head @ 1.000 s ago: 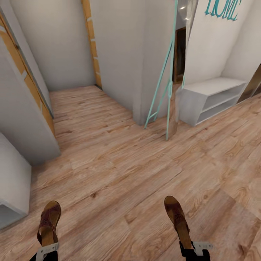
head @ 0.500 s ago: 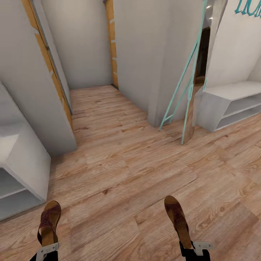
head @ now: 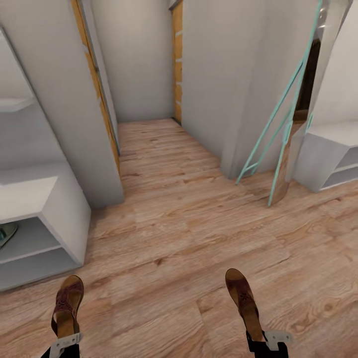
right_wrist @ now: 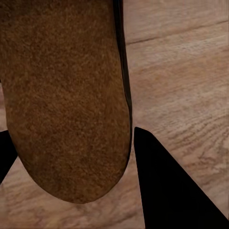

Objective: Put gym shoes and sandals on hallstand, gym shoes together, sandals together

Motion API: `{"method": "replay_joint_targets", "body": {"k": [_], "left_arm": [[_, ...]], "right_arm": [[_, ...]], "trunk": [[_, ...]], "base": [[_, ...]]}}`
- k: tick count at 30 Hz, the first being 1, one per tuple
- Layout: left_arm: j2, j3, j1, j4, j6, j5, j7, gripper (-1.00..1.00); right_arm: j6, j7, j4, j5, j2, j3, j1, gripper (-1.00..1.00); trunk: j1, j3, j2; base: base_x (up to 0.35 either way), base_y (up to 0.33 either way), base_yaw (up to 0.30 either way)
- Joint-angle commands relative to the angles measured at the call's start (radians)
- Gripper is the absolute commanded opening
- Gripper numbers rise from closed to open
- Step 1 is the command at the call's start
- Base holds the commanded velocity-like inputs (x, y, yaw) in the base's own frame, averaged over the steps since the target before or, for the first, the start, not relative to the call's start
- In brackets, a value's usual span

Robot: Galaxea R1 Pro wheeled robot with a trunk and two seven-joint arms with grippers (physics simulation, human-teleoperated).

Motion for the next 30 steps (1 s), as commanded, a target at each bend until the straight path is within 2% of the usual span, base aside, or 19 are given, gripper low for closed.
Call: {"method": "replay_joint_targets", "body": {"k": [1,22,30], "left_arm": [[0.000,0.006,-0.001,0.001,-0.002,0.003,-0.009,-1.00],[0.000,0.006,-0.001,0.002,-0.002,0.003,-0.009,-1.00],[0.000,0.006,-0.001,0.002,-0.002,0.002,-0.009,-1.00]], "right_arm": [[-0.002,0.003,0.000,0.001,0.000,-0.007,0.000,-1.00],[-0.003,0.003,0.000,0.001,0.000,-0.007,0.000,-1.00],[-0.002,0.003,0.000,0.001,0.000,-0.007,0.000,-1.00]], "trunk": [[0.000,0.000,0.000],[0.000,0.023,0.000],[0.000,0.033,0.000]], "base": [[0.000,0.000,0.235],[0.000,0.005,0.214],[0.000,0.235,0.204]]}}
